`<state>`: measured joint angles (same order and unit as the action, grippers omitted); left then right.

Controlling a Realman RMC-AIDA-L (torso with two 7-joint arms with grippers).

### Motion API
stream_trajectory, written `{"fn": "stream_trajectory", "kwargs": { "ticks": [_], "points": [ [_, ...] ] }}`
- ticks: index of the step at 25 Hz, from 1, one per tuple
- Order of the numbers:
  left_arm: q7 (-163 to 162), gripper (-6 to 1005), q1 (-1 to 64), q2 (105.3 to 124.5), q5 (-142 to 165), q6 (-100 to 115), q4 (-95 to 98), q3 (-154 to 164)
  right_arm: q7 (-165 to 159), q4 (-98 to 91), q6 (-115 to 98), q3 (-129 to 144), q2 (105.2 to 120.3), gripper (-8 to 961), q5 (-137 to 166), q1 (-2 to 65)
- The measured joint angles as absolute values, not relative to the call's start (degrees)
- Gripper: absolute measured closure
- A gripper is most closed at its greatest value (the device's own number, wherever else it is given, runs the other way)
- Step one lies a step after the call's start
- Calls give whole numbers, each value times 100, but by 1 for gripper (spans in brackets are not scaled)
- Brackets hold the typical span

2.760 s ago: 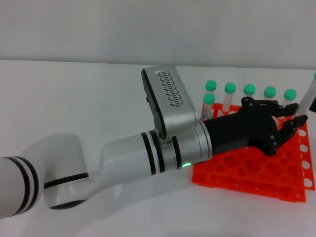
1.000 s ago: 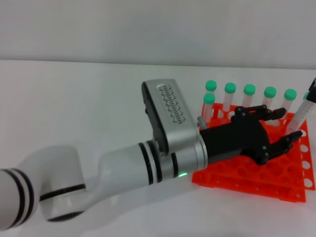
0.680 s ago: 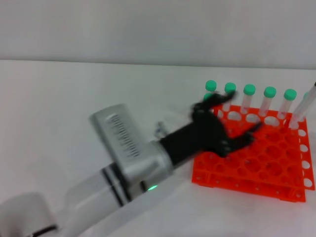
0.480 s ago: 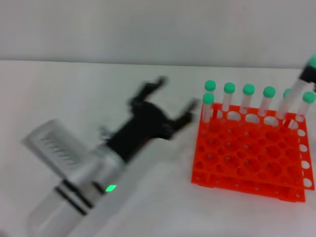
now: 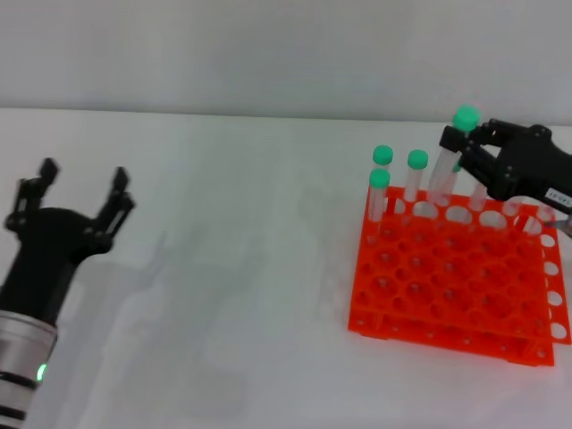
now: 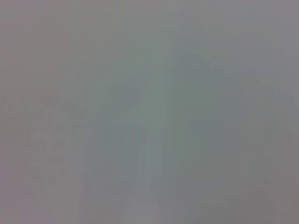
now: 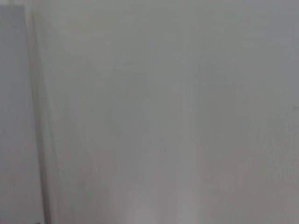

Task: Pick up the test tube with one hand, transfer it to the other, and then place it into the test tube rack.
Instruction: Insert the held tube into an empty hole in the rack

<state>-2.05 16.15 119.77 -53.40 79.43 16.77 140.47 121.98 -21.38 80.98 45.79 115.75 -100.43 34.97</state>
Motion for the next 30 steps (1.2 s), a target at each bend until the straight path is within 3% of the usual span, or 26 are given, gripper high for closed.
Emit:
{"fn": "stream_trajectory", "kwargs": {
  "ticks": [15,30],
  "points": [
    [-433,118,1712,11967,-5620,7851,1533,14043,13004,-1083,7715,4606,11619,715,-10056,4041],
    [-555,118,1740,11961,-5626,7779,1532,14046,13154,-1020,7338,4564,11619,707,-10061,4059]
  ]
}}
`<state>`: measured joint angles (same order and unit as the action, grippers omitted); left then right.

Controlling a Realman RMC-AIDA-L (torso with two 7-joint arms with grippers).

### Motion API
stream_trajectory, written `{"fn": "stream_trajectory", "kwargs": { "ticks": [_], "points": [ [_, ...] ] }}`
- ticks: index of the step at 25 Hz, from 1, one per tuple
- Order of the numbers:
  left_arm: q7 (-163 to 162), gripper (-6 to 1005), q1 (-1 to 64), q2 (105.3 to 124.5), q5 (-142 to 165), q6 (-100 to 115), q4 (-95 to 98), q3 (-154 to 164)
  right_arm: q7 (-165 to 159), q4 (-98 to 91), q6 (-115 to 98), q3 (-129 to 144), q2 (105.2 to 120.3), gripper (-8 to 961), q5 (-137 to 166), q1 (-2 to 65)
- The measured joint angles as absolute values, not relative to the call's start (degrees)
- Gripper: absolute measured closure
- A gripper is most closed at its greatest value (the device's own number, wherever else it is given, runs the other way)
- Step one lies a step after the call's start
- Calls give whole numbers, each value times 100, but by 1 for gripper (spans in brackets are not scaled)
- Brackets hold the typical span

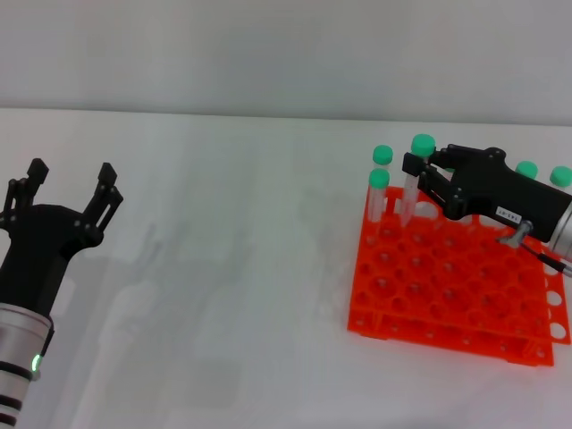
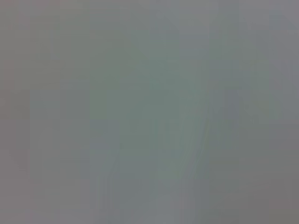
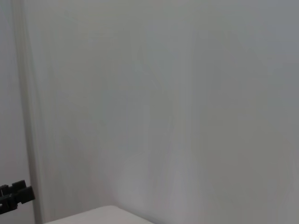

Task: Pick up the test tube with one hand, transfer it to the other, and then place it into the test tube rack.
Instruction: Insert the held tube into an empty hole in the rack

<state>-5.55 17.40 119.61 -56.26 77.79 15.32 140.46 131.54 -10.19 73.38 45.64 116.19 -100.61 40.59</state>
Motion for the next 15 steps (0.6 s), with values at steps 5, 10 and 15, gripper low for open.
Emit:
{"fn": "stream_trajectory", "kwargs": {
  "ticks": [5,10,15],
  "points": [
    [-574,118,1762,11961,-5623,7777,1530,14067,13160,-1006,7316,4549,11619,704,-10163,4031],
    [-574,118,1765,11961,-5616,7778,1529,14071,13227,-963,7258,4549,11619,701,-10202,4026],
    [-574,118,1767,11962,-5612,7771,1529,14071,13375,-818,7123,4593,11619,699,-10205,4087]
  ]
}}
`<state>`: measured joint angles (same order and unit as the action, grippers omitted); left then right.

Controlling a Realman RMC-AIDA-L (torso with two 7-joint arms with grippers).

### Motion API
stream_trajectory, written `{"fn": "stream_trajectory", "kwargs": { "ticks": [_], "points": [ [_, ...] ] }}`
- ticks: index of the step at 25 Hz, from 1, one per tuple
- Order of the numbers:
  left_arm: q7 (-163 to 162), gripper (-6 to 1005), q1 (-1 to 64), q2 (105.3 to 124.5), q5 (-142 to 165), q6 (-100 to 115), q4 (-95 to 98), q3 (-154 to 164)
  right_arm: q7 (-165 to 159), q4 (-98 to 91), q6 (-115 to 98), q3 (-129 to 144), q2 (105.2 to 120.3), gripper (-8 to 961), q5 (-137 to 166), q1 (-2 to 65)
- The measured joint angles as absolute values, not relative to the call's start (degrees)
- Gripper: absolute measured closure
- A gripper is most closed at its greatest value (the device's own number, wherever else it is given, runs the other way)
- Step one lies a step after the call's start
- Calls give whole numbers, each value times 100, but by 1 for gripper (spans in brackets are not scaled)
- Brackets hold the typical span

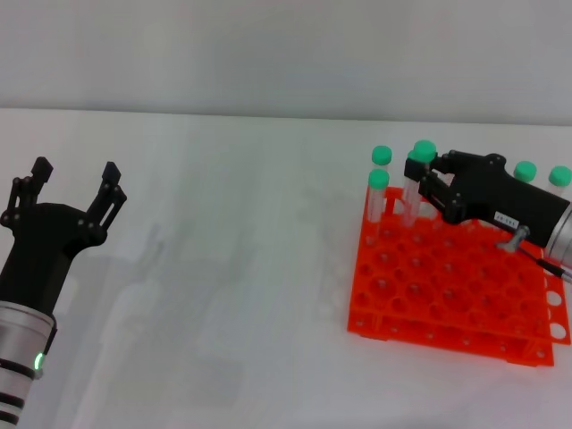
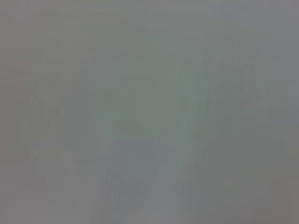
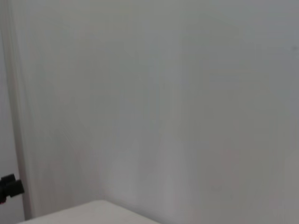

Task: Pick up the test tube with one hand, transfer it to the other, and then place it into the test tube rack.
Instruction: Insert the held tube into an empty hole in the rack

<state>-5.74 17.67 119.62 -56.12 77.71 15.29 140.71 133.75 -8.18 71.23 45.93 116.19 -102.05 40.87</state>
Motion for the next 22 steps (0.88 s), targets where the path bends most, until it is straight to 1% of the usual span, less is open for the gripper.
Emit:
{"fn": "stream_trajectory", "kwargs": {
  "ticks": [7,19,22],
  "points": [
    [-572,118,1768,11962,-5607,7769,1520,14071,14264,-350,7074,4557,11619,695,-10207,4196],
    [-571,118,1865,11956,-5580,7769,1527,14071,14275,-173,6831,4602,11619,688,-10156,4219],
    [-571,118,1872,11954,-5575,7769,1527,14071,14273,-173,6886,4605,11619,543,-10161,4168]
  ]
}}
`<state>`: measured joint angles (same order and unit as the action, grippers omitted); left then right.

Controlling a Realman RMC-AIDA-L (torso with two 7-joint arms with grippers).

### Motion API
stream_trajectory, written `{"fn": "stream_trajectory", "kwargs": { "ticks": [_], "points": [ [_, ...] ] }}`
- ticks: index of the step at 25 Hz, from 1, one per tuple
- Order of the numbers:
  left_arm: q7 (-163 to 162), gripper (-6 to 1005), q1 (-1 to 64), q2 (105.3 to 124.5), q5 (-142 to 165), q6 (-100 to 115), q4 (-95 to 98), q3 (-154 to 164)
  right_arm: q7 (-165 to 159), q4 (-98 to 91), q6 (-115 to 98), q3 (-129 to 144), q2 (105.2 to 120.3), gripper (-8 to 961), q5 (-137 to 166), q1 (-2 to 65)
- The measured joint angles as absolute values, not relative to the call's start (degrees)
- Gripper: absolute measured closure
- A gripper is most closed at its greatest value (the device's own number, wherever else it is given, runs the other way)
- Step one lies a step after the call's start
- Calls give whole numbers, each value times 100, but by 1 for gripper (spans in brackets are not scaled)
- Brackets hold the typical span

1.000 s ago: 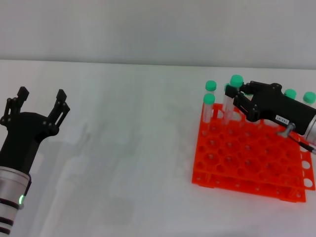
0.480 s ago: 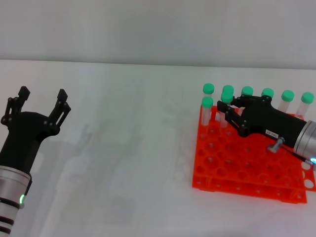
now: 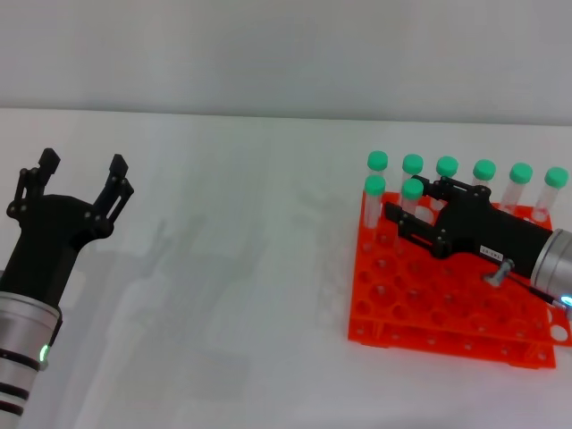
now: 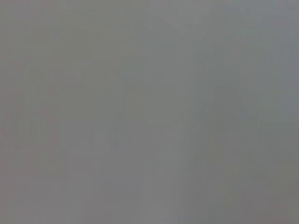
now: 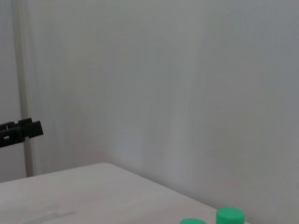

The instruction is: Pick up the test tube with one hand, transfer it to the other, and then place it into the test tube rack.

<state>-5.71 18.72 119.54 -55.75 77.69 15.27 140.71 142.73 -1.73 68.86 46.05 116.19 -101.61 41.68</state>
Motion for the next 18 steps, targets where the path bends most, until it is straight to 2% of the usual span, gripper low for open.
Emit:
{"fn": "stream_trajectory", "kwargs": {
  "ticks": [2,9,18],
  "points": [
    [-571,118,1878,11953,-5575,7770,1527,14071,14270,-180,6967,4605,11619,446,-10168,4116],
    [-571,118,1907,11953,-5601,7770,1529,14058,13671,-448,7605,4603,11562,372,-10158,3654],
    [-571,118,1944,11953,-5637,7773,1419,14032,13041,-1253,7970,4269,11516,340,-11231,2251]
  ]
}}
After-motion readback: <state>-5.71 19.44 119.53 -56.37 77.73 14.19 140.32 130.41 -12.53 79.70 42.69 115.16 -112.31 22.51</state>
